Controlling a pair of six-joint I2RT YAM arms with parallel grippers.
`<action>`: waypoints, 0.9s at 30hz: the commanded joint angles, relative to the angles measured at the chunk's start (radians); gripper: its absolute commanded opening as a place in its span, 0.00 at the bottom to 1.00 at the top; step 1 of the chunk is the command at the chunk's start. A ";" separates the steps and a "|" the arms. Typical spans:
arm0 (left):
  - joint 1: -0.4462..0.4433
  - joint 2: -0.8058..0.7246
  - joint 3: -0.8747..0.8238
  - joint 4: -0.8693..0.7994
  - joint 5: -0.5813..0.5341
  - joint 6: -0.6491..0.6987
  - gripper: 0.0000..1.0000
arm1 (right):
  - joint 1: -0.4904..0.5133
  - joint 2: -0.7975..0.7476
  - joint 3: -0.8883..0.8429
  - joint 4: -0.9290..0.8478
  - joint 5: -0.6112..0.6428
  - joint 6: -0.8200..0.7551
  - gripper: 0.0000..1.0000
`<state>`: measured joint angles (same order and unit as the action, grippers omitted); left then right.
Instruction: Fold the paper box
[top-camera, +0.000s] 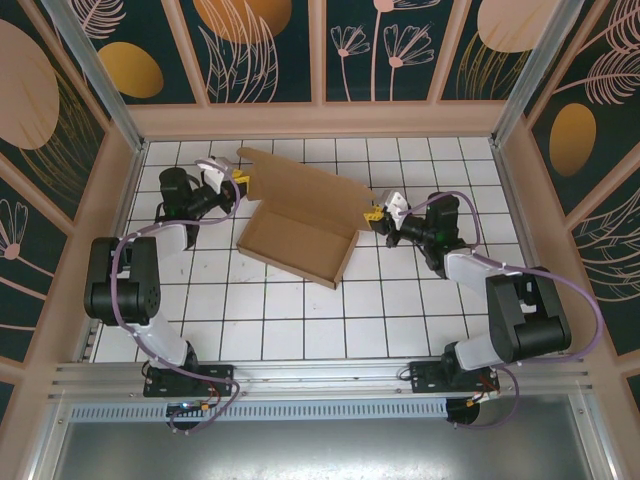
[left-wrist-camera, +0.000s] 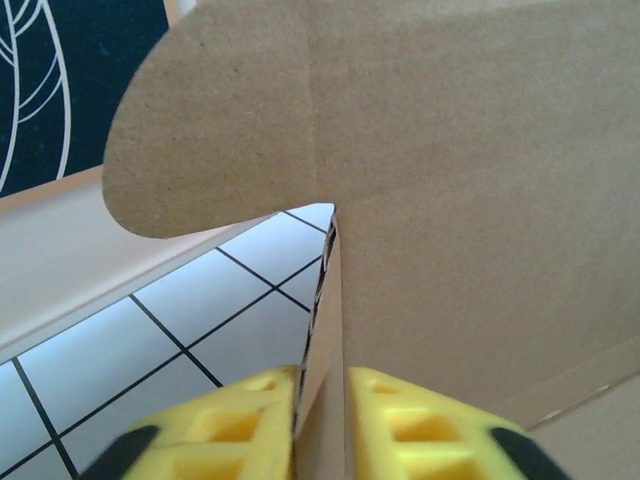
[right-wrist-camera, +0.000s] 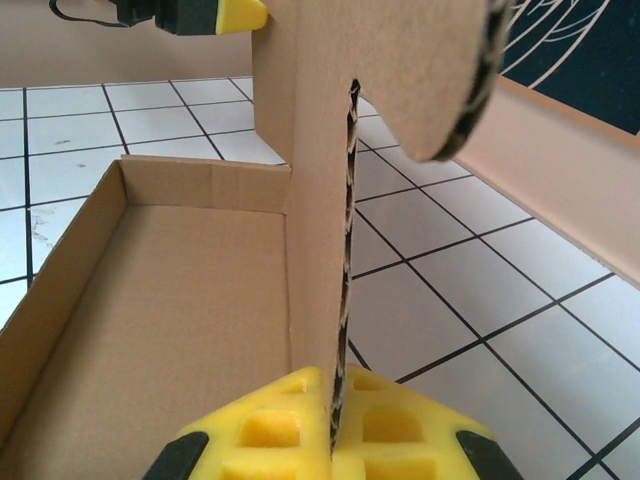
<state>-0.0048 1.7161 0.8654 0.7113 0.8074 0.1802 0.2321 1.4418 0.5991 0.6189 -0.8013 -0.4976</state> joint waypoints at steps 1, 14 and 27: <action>-0.031 0.019 0.016 -0.104 0.026 0.027 0.08 | 0.028 0.023 0.021 0.056 0.067 0.050 0.00; -0.107 -0.087 -0.068 -0.043 -0.158 -0.150 0.00 | 0.167 0.094 0.031 0.144 0.510 0.251 0.00; -0.214 -0.236 -0.175 -0.057 -0.575 -0.497 0.00 | 0.277 0.150 0.064 0.269 0.721 0.507 0.00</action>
<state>-0.1738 1.5146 0.7025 0.6960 0.3000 -0.2104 0.4587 1.5635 0.6312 0.8177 -0.0956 -0.0708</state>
